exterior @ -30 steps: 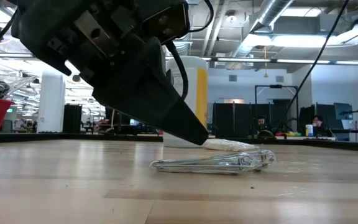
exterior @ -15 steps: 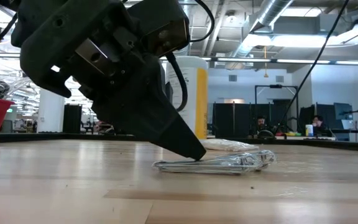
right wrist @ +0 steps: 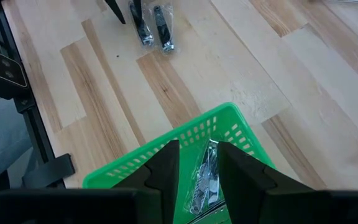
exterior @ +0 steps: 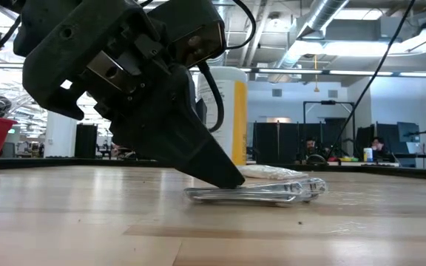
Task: Pick & Place Travel size toiletries
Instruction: Put the nail cutter into the right green bin
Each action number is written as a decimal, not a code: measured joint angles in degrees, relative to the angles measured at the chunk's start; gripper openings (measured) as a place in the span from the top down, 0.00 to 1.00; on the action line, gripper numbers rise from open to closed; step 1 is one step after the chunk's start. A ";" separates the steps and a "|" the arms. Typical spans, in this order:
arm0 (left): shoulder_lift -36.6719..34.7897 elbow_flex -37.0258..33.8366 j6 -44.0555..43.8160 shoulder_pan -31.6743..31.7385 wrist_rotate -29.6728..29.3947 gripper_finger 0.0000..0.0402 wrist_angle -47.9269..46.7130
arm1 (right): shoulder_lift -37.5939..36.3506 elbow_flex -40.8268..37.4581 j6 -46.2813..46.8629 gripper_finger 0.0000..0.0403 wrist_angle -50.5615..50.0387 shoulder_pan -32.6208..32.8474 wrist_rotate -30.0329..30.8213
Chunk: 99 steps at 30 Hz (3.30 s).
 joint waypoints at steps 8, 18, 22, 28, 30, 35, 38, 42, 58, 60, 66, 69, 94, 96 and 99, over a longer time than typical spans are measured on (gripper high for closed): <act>0.00 -0.05 0.37 0.00 -0.04 0.70 -0.20 | 0.00 0.00 0.00 0.75 -0.01 0.00 0.02; 0.25 -0.10 1.77 0.00 -2.86 0.69 -2.06 | 0.00 0.01 -0.02 0.75 0.00 0.01 0.44; 0.26 -0.92 1.90 0.00 -3.43 0.69 -1.66 | 0.00 0.00 -0.02 0.75 -0.02 0.02 0.44; 0.24 -1.16 1.95 0.04 -3.48 0.69 -1.57 | 0.00 0.02 -0.04 0.75 0.00 0.02 1.50; 0.22 -1.16 1.92 0.02 -3.63 0.70 -1.63 | 0.00 0.02 -0.04 0.75 -0.01 0.02 1.90; 0.20 -1.16 1.55 0.04 -3.92 0.78 -1.84 | 0.00 0.02 -0.83 0.75 0.11 0.02 1.92; 0.17 -1.17 1.50 0.07 -3.93 0.87 -1.88 | 0.00 0.02 -0.92 0.75 0.22 0.02 1.92; 0.15 -1.16 1.49 0.07 -3.89 0.92 -1.95 | 0.00 0.02 -0.94 0.75 0.46 0.02 1.92; -2.93 -1.36 1.31 0.20 -3.02 0.92 -2.60 | 0.00 0.02 -1.43 0.75 1.09 0.02 1.92; -4.24 -1.27 1.33 0.20 -3.08 0.92 -2.19 | 0.00 0.04 -1.53 0.75 1.20 0.02 1.93; -8.76 -1.25 1.35 0.20 -3.48 0.92 -2.01 | 0.00 0.04 -1.53 0.75 1.20 0.02 2.17; -11.11 -1.25 1.38 0.20 -3.50 0.92 -2.11 | 0.00 0.04 -1.57 0.75 1.22 0.02 3.17; -19.85 -1.16 2.97 0.20 -3.69 0.91 -1.95 | -0.09 0.07 -37.72 0.75 20.85 -8.92 9.67; -19.87 -1.16 2.97 0.20 -3.69 0.90 -1.70 | -0.09 0.07 -40.67 0.75 22.78 -9.65 9.66; -19.87 -1.16 2.97 0.20 -3.67 0.90 -1.80 | -0.09 0.07 -45.84 0.75 26.22 -10.55 9.68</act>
